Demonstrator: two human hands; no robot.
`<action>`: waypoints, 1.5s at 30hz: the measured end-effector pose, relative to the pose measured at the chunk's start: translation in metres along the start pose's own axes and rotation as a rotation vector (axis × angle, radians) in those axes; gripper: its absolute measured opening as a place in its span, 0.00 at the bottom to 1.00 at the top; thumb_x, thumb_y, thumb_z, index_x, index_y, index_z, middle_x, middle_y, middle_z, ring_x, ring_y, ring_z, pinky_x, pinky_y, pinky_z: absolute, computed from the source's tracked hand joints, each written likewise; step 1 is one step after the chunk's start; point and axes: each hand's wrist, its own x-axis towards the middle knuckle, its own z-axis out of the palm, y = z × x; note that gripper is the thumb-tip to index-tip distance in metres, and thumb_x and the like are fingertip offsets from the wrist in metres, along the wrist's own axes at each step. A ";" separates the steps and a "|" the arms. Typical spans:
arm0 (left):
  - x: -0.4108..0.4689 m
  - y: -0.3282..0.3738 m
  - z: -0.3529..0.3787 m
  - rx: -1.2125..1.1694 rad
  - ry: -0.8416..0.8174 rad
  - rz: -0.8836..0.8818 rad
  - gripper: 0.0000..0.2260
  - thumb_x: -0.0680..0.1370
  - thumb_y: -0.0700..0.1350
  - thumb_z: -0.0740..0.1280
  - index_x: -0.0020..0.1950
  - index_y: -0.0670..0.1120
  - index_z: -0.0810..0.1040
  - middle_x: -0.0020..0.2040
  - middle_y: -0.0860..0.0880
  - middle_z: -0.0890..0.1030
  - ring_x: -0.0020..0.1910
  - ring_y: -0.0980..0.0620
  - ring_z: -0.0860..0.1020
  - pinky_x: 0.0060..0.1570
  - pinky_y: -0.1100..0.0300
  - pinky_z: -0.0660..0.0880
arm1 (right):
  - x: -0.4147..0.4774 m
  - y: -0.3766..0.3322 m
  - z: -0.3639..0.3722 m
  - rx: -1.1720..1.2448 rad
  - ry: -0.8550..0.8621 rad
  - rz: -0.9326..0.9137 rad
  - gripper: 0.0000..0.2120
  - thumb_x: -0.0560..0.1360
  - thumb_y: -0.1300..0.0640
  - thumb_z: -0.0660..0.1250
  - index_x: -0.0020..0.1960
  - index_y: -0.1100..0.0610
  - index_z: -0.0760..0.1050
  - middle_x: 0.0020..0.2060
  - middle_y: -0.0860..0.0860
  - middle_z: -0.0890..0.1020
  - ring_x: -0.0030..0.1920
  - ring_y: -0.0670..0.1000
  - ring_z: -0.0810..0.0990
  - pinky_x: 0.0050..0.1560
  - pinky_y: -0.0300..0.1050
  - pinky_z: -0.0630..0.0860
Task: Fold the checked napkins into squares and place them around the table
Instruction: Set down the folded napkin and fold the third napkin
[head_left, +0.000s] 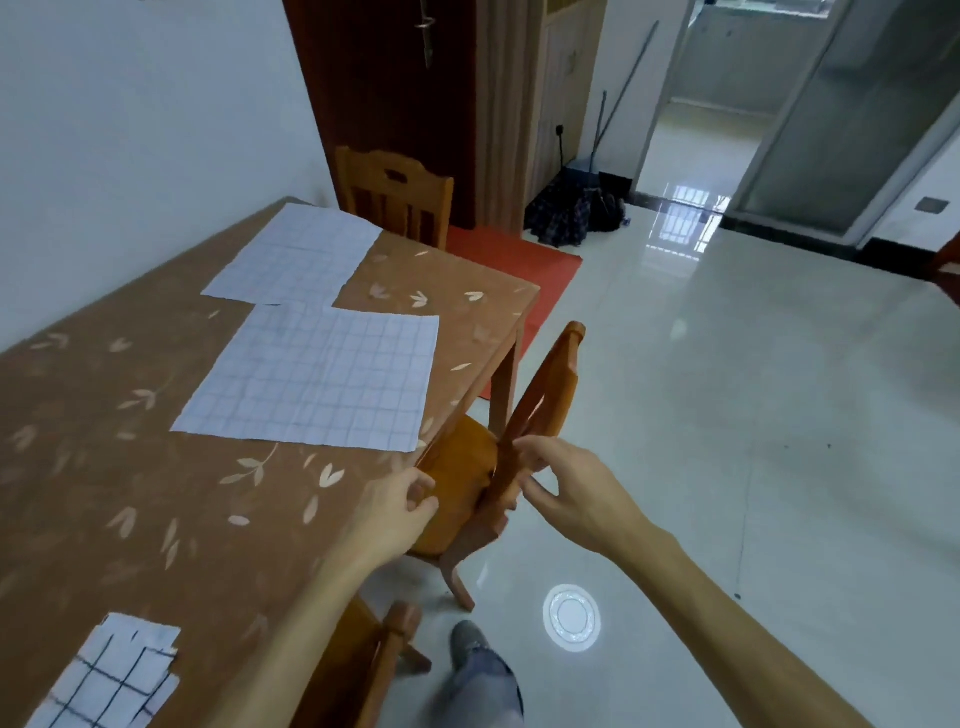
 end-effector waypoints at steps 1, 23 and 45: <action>0.015 -0.004 -0.003 -0.008 0.016 -0.017 0.11 0.80 0.48 0.68 0.63 0.53 0.78 0.60 0.52 0.81 0.53 0.56 0.79 0.54 0.62 0.76 | 0.019 0.003 -0.001 -0.004 -0.017 -0.013 0.16 0.81 0.50 0.62 0.69 0.48 0.72 0.59 0.44 0.80 0.55 0.45 0.80 0.56 0.36 0.77; 0.190 -0.047 0.047 0.125 0.220 -0.370 0.20 0.79 0.45 0.70 0.70 0.49 0.73 0.71 0.52 0.72 0.69 0.51 0.72 0.63 0.57 0.75 | 0.260 0.045 0.052 0.009 -0.524 -0.357 0.17 0.78 0.58 0.64 0.67 0.50 0.74 0.53 0.43 0.80 0.52 0.42 0.78 0.51 0.32 0.74; 0.234 -0.045 0.075 0.100 0.550 -0.696 0.09 0.69 0.34 0.77 0.43 0.46 0.84 0.40 0.51 0.82 0.39 0.50 0.81 0.34 0.58 0.76 | 0.351 0.110 0.052 0.009 -0.903 -0.516 0.18 0.80 0.53 0.64 0.69 0.46 0.71 0.59 0.42 0.79 0.53 0.40 0.77 0.60 0.39 0.77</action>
